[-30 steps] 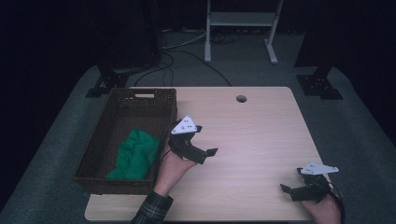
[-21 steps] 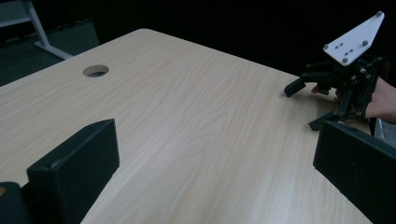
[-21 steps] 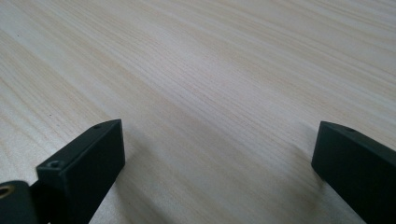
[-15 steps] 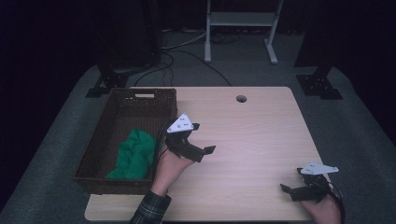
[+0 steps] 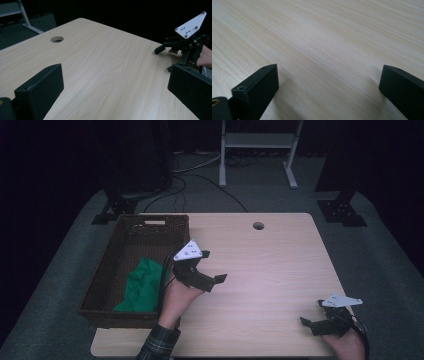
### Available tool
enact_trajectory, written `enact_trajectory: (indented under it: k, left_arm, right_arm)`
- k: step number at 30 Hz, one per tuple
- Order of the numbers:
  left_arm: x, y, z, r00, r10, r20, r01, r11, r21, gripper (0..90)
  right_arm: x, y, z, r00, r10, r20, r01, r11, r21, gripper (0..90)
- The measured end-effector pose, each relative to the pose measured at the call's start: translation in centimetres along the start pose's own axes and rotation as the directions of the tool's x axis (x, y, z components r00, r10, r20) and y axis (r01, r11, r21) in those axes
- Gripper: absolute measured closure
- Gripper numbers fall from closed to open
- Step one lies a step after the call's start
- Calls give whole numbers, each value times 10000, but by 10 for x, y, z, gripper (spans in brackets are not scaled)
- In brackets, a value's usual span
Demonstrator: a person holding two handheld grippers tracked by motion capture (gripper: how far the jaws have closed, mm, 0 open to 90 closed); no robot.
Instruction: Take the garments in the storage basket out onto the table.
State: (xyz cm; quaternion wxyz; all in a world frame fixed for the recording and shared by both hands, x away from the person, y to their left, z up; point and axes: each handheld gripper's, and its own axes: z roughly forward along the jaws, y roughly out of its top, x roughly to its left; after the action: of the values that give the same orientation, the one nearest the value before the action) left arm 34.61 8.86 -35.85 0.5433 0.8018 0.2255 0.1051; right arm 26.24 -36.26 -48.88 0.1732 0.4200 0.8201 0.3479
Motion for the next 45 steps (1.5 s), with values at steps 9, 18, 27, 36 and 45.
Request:
enact_trajectory:
  k: [9, 18, 27, 36, 45]
  left_arm:
    - [5, 0, -7, 10000, -83, -48, 82, 9999, -149, 0]
    - [8, -1, -11, 9999, -104, -59, 103, 9998, -169, 0]
    - [12, -2, -15, 9998, -146, -129, 143, 9997, -176, 0]
    - [18, -5, -19, 9995, -207, -240, 203, 9996, -172, 0]
    - [22, -8, -20, 9996, -210, -189, 207, 9996, -170, 0]
  right_arm:
    - [0, 0, 0, 10000, -2, 0, 2, 10000, -1, 14]
    - [0, 0, 0, 10000, 0, 1, 0, 10000, 0, 14]
    - [0, 0, 0, 10000, 2, -2, -2, 10000, 0, 14]
    - [0, 0, 0, 10000, 1, -2, -1, 10000, 0, 14]
    - [0, 0, 0, 10000, 13, -2, -13, 10000, -4, 14]
